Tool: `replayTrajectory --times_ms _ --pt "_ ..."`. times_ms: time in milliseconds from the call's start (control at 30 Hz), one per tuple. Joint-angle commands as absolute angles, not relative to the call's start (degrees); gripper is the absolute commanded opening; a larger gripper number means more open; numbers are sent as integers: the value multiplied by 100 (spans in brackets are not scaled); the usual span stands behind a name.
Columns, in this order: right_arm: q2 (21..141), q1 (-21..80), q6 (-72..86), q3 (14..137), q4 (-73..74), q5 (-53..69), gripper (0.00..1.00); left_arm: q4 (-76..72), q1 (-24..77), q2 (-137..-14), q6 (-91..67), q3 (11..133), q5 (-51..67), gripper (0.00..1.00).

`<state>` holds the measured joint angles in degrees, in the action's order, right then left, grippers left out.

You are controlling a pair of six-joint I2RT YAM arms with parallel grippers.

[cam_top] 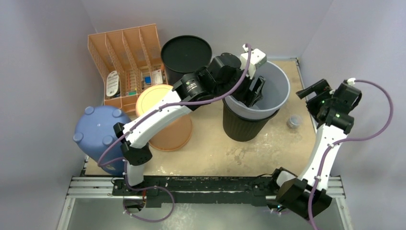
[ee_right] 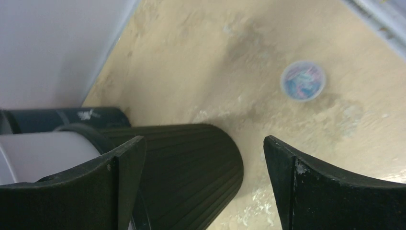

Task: Turn the large container upside down
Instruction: Adjust the container in the container.

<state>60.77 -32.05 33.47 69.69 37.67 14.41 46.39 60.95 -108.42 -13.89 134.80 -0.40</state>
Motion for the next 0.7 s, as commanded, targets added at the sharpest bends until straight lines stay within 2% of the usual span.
replayTrajectory --times_ms 0,400,667 --pt "5652 -3226 3460 6479 3247 2449 91 4556 6261 -10987 -1143 13760 199 71" --pt "5589 -3174 3331 6056 2948 2826 88 4895 6430 -11438 -741 14184 -165 74" --pt "5588 -3177 3420 5812 2795 2952 89 5105 6583 -11618 -504 14290 197 73"
